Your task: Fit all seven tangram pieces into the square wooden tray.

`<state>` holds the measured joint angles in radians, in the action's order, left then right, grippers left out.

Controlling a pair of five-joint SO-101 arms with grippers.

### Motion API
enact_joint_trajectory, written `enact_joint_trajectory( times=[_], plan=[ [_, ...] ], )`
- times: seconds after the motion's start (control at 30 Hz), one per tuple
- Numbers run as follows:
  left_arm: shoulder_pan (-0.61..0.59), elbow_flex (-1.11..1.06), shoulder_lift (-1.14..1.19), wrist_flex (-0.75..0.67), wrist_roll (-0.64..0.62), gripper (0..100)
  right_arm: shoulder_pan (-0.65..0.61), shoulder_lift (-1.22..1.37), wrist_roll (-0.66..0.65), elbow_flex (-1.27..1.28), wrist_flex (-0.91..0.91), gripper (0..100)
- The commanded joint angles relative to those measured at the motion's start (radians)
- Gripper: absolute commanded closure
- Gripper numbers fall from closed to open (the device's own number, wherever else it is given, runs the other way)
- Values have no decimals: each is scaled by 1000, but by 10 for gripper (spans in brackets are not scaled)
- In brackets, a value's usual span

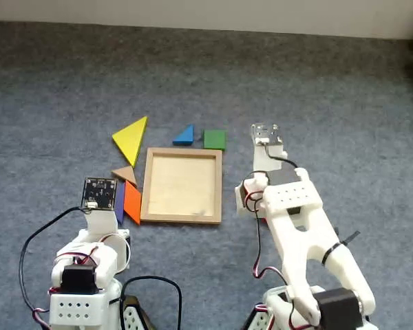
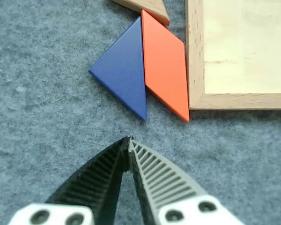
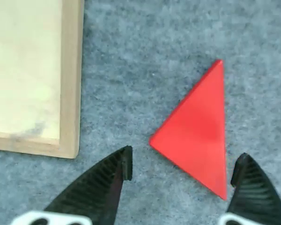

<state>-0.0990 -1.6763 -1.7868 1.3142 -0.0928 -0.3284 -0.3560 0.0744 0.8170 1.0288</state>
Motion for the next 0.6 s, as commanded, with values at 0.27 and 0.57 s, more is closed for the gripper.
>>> enact_joint_trajectory(
  times=[0.27,0.57],
  plan=[
    [-15,-19,-13,5,6,993,70,220,-68,-84,-56,670],
    [-15,-19,-13,5,6,993,76,223,-68,-85,-62,670]
  ],
)
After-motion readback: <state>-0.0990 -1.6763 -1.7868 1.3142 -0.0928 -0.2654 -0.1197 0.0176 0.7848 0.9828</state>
